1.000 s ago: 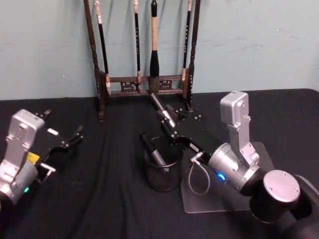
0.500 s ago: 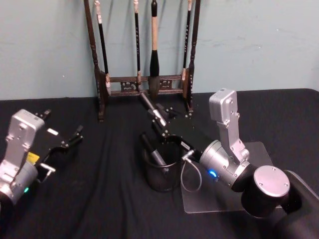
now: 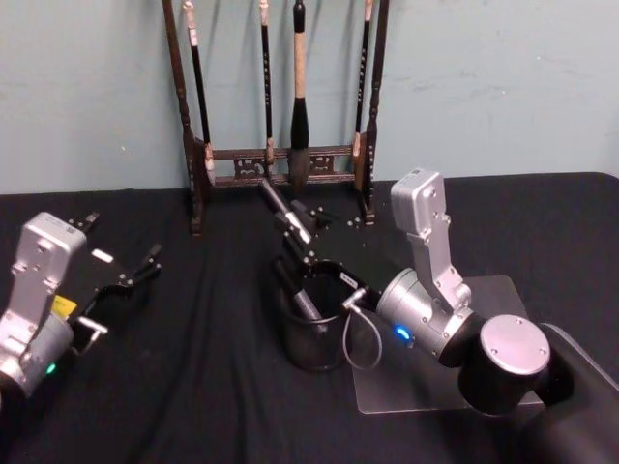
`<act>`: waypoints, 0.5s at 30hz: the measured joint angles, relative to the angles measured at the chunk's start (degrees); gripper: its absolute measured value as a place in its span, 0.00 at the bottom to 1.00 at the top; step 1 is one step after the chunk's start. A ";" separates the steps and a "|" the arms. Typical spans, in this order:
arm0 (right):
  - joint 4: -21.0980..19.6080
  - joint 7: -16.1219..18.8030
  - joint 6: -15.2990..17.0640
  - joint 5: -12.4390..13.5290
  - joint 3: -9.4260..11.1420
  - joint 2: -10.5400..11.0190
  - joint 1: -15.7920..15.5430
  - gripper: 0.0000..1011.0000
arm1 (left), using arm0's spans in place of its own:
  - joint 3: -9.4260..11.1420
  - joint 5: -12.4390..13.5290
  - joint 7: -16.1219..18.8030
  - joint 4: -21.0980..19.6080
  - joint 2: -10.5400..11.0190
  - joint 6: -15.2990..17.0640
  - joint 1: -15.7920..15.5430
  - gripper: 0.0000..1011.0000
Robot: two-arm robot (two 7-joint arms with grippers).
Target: Pick up the water-based marker from the table and place it into the pen holder.
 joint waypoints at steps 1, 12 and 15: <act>0.18 0.00 -0.01 -0.07 -0.10 -0.06 0.11 0.23 | 0.00 0.00 0.00 0.00 0.00 0.00 0.00 1.00; 1.32 0.06 -0.14 -0.32 -0.51 -0.46 0.75 0.23 | 0.00 0.00 0.00 0.00 0.00 0.00 0.00 1.00; 1.40 0.13 -0.05 -0.32 -0.57 -0.51 0.88 0.23 | 0.00 0.00 0.00 0.00 0.00 0.00 0.00 1.00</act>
